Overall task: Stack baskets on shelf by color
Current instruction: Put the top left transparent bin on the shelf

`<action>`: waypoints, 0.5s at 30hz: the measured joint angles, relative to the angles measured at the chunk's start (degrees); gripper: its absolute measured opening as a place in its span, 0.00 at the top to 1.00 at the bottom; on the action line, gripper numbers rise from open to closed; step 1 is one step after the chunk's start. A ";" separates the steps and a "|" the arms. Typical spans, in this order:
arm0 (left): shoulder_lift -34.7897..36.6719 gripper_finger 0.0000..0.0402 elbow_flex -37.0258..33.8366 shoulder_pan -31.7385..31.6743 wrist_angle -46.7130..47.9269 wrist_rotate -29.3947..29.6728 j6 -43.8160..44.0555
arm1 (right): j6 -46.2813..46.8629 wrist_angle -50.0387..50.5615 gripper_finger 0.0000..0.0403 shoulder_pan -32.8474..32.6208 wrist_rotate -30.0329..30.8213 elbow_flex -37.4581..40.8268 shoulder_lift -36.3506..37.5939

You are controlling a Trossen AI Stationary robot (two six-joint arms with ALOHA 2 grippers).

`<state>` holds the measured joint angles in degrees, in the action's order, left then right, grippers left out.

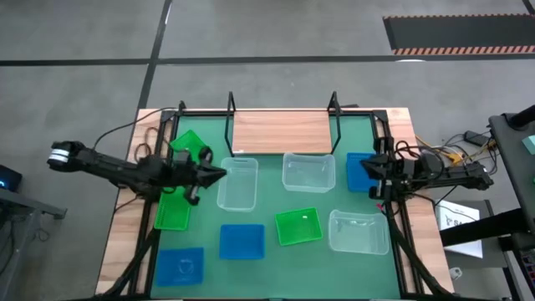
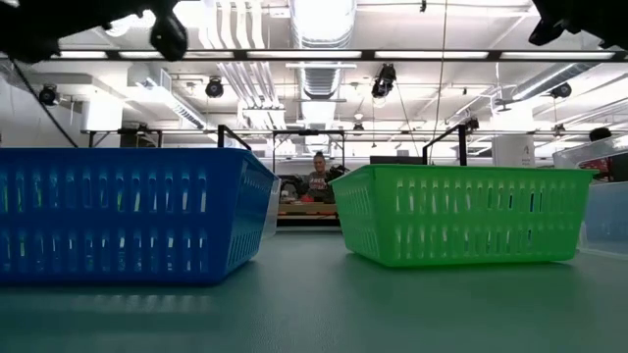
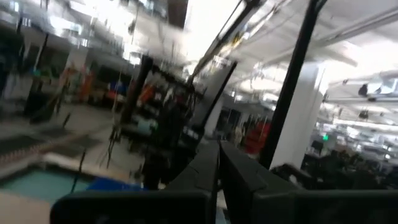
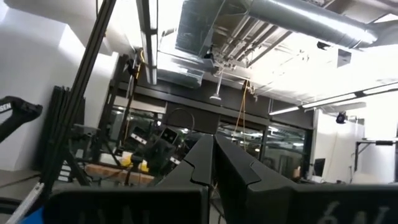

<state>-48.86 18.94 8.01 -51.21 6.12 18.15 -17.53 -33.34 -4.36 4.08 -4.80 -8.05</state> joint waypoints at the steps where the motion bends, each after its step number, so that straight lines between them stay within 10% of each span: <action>1: -1.33 1.00 1.53 0.00 1.46 -0.01 1.00 | 0.48 0.06 0.98 0.00 -0.02 0.02 0.00; 15: -14.56 1.00 22.01 1.13 39.26 0.01 11.59 | 7.39 8.70 0.98 0.00 0.00 0.04 -0.02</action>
<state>-63.43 40.96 9.14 -11.94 6.13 29.74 -10.14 -24.64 -4.36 4.08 -4.75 -8.08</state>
